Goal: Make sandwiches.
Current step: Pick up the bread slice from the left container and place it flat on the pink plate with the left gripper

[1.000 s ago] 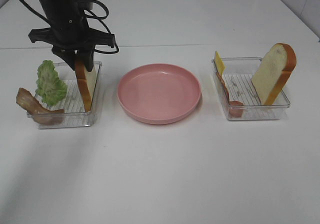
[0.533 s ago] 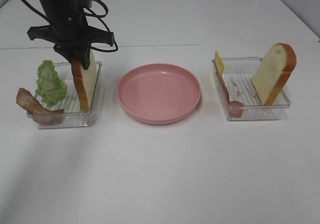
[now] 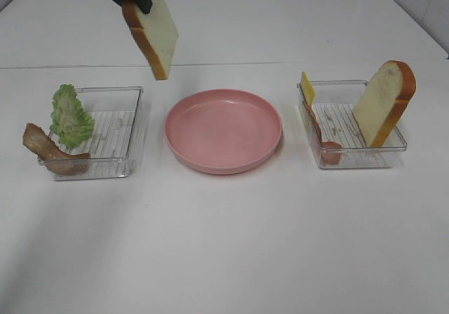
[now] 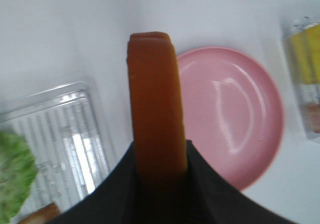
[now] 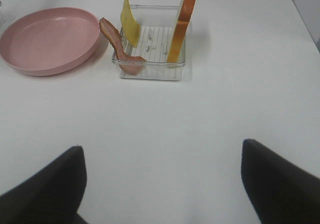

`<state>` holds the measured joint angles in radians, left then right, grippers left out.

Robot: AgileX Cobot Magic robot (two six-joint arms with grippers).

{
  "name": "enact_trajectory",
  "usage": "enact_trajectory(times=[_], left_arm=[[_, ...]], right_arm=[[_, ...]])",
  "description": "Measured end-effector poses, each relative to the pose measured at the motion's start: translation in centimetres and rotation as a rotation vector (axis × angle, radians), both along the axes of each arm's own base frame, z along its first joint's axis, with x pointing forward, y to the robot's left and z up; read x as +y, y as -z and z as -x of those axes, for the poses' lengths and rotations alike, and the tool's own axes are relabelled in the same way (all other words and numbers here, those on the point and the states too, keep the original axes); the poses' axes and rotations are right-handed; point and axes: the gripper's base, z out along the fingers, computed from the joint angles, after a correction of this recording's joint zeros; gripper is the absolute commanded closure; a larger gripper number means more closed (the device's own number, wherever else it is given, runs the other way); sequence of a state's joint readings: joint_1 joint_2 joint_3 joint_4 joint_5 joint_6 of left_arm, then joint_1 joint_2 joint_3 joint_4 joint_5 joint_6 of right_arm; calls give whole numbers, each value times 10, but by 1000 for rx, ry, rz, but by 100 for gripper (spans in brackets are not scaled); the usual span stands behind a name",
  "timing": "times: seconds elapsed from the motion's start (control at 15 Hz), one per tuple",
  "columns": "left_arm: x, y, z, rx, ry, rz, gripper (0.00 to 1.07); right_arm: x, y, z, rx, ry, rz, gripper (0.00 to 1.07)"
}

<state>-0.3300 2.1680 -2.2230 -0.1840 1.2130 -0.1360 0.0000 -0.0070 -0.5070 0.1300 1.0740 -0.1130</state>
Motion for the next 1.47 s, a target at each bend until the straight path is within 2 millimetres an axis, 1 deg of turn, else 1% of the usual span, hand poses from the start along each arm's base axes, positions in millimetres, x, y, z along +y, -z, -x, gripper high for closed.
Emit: enact_trajectory(times=[0.13,0.2,0.33,0.4,0.6,0.73,0.8,0.87,0.93,1.07,1.2,1.27,1.33,1.4,1.47], left_arm=[[-5,3,-1,40,67,126,107],[-7,9,-4,64,89,180,107],[-12,33,-12,127,111,252,107],[-19,51,-17,173,127,295,107],[-35,93,-25,292,148,454,107],[-42,115,-29,345,157,540,107],[-43,121,-30,358,157,552,107],[-45,138,-32,384,152,561,107],[-45,142,-33,392,149,559,107],[-45,162,-35,423,133,554,107],[-46,172,-35,439,127,550,107],[-45,172,-35,438,127,548,107],[-45,172,-35,438,127,547,105],[-45,173,-35,439,125,544,96],[-45,173,-35,440,123,544,83]], right_arm=[[0,0,0,0,0,0,27],[0,0,0,0,-1,-1,27],[0,0,0,0,-2,-2,27],[0,0,0,0,-2,-2,27],[0,0,0,0,-2,-2,27],[0,0,0,0,-2,-2,27],[0,0,0,0,-2,-2,27],[0,0,0,0,-2,-2,27],[0,0,0,0,-2,-2,27],[0,0,0,0,-2,-2,27],[0,0,0,0,-2,-2,27],[0,0,0,0,-2,-2,27],[0,0,0,0,-2,-2,27],[0,0,0,0,-2,-2,27],[0,0,0,0,-2,-2,27]])
